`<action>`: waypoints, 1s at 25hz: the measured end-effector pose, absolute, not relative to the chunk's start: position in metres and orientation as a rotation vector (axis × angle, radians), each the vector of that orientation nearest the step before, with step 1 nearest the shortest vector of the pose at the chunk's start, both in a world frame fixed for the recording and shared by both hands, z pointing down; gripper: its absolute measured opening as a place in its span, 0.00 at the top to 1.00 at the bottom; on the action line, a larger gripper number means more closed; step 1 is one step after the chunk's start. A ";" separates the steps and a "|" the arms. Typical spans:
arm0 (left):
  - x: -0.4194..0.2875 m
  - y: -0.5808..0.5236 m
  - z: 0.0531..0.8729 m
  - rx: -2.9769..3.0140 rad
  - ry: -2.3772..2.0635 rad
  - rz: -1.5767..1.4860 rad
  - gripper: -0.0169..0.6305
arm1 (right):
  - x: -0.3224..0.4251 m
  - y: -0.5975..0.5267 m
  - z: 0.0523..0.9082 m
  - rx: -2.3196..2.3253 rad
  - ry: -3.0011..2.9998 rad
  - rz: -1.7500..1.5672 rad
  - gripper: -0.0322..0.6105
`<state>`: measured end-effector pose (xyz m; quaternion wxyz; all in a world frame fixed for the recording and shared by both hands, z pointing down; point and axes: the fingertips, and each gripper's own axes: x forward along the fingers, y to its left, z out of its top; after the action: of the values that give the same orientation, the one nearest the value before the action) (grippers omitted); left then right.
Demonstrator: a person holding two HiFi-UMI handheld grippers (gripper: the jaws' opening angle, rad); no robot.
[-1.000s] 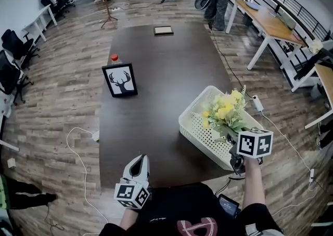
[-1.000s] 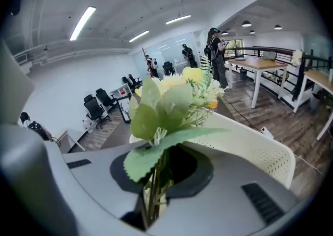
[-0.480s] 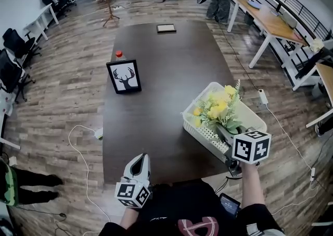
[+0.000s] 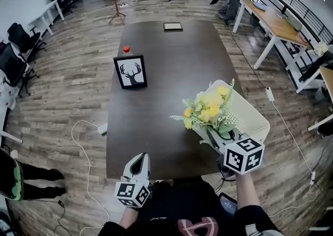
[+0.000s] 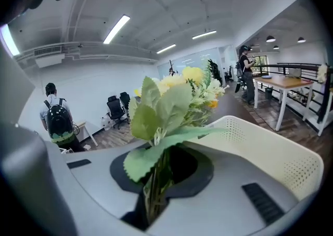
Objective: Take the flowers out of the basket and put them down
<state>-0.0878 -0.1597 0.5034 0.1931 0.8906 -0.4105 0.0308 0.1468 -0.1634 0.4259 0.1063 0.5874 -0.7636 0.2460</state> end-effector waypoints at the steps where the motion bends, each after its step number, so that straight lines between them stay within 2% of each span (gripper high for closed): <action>1: -0.089 -0.159 0.504 2.499 -1.155 0.090 0.96 | 0.142 -0.164 0.427 1.727 -2.258 0.720 0.86; 13: -0.099 -0.151 0.503 2.486 -1.198 0.103 0.96 | 0.102 -0.159 0.443 1.683 -2.256 0.526 0.86; 25: -0.097 -0.157 0.495 2.503 -1.239 0.082 0.96 | 0.068 -0.161 0.466 1.686 -2.321 0.482 0.86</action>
<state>-0.0970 -0.1572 0.4948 0.1730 0.8823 -0.4367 0.0290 0.0679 -0.1609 0.4665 0.1160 0.5757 -0.7925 0.1647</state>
